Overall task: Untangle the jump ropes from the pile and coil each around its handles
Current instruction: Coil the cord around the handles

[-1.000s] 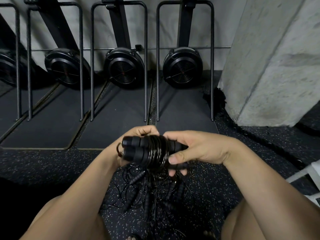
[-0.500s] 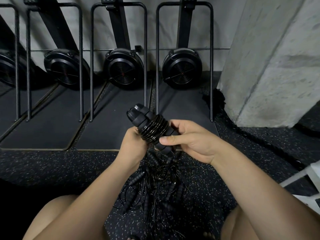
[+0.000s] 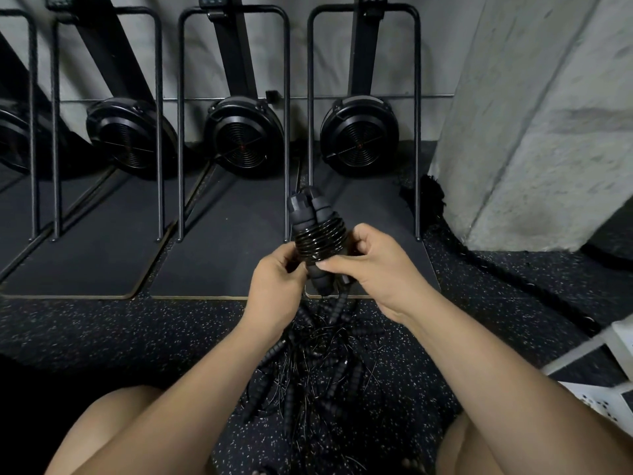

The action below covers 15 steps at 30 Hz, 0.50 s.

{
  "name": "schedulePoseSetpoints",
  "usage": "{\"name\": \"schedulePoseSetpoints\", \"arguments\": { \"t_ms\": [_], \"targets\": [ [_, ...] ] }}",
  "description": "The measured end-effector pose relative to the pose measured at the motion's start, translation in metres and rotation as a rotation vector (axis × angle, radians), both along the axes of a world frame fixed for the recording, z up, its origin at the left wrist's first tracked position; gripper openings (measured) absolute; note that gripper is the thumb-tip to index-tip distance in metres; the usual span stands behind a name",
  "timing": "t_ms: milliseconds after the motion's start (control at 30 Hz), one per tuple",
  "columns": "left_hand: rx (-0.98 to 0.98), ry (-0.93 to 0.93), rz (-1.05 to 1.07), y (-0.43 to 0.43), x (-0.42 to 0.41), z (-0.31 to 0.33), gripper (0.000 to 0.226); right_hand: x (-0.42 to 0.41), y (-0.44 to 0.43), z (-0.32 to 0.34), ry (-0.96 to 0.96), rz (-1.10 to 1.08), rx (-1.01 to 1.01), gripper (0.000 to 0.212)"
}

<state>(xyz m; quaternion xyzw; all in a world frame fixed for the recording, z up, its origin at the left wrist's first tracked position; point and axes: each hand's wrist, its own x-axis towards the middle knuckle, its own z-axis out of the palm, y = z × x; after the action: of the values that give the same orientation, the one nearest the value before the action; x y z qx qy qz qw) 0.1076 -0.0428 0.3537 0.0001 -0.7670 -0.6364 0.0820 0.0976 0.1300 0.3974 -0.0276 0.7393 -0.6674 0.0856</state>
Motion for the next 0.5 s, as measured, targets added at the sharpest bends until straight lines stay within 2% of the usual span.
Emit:
{"name": "schedulePoseSetpoints", "arguments": {
  "t_ms": [67, 133, 200, 267, 333, 433, 500],
  "targets": [
    [-0.076, -0.021, 0.014, -0.001, 0.001, -0.004, 0.032, -0.001, 0.003, 0.003, 0.043, 0.035, 0.176, 0.042],
    [-0.203, -0.058, -0.001, -0.002, 0.005, -0.011, 0.028, -0.002, 0.009, 0.007, 0.05, 0.108, 0.384, 0.06],
    [-0.314, -0.058, -0.047, -0.001, 0.01, -0.015, 0.025, -0.001, 0.013, 0.011, 0.02, 0.214, 0.439, 0.071],
    [-0.386, -0.026, -0.056, -0.001, 0.011, -0.015, 0.024, 0.001, 0.012, 0.012, 0.044, 0.284, 0.448, 0.066],
    [-0.362, -0.021, -0.045, 0.0, 0.01, -0.011, 0.027, 0.002, 0.01, 0.011, 0.099, 0.249, 0.428, 0.055],
    [-0.186, -0.04, -0.073, 0.001, 0.008, -0.006, 0.033, -0.002, 0.008, 0.006, 0.112, 0.12, 0.317, 0.054],
    [-0.087, -0.056, -0.095, 0.003, 0.006, -0.004, 0.028, -0.005, 0.009, 0.002, 0.059, 0.057, 0.163, 0.055]
  ]
}}
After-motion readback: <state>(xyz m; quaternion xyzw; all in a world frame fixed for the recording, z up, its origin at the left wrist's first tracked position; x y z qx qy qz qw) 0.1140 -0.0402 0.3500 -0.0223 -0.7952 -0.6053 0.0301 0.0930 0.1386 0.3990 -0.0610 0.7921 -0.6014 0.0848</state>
